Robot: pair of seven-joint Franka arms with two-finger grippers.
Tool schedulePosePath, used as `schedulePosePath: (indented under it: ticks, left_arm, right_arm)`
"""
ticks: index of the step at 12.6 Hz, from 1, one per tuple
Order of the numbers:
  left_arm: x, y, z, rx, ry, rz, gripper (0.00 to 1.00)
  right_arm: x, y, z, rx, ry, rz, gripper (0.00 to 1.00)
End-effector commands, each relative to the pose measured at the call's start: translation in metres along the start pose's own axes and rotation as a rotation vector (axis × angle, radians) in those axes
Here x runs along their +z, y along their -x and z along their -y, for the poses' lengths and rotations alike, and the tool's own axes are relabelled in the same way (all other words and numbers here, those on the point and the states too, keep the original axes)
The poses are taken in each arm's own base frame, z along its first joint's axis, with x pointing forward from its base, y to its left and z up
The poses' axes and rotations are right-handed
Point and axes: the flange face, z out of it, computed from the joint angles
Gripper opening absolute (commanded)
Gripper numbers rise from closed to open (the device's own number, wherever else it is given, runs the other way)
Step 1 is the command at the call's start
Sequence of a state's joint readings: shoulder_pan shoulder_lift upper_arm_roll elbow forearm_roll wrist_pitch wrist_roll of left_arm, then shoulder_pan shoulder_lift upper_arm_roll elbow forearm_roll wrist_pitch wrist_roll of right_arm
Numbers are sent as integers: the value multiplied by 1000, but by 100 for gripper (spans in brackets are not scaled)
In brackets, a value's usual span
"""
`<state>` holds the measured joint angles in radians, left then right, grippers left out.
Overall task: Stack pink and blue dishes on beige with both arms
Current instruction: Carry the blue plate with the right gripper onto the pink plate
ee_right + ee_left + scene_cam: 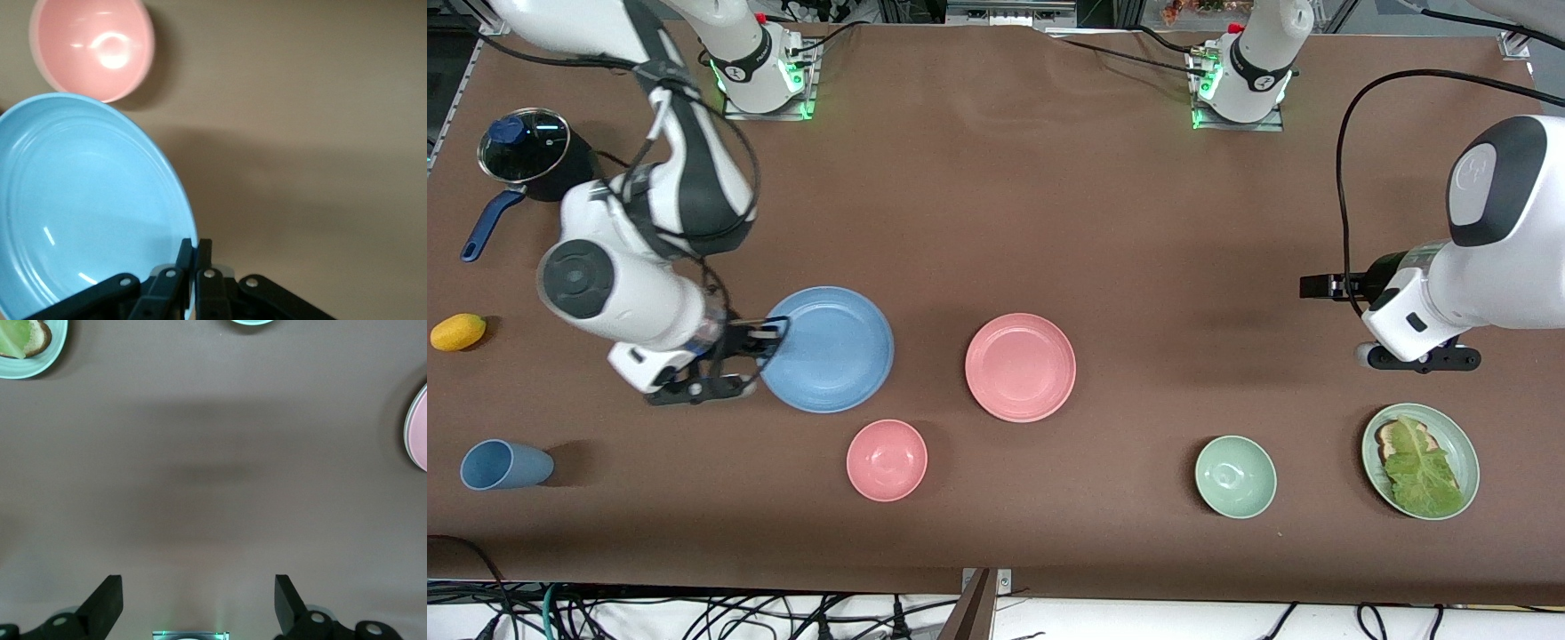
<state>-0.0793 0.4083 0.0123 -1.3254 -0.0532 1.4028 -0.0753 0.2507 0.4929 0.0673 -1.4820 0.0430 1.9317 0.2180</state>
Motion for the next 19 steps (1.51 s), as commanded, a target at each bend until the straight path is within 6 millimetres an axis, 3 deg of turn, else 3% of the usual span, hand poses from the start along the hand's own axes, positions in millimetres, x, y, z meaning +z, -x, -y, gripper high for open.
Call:
schedulePosePath:
  ticks: [1,4,8,11,13,14,16,19]
  left_arm:
    - [-42,17,22,-31,-17,-71,100]
    - [-54,29,31,-79,-16,-92,100]
    - [-78,44,18,-46,4,-141,100]
    - [-92,46,18,-54,-12,-182,100]
    - [-90,43,26,-63,-12,-187,100]
    - [-98,50,28,-65,-5,-203,100]
    - [-131,83,26,-57,4,-268,100]
    - [-145,99,18,-48,-5,-298,100]
  right_arm:
    - [20,7,77,92,-38,-10,0]
    - [57,21,154,212,-72,-67,0]
    - [101,39,222,339,-96,-87,0]
    - [128,42,234,355,-103,-91,0]
    - [139,48,242,356,-90,-82,0]
    - [142,47,242,353,-85,-85,0]
    - [149,43,242,356,-91,-92,0]
    - [161,37,245,358,-92,-93,0]
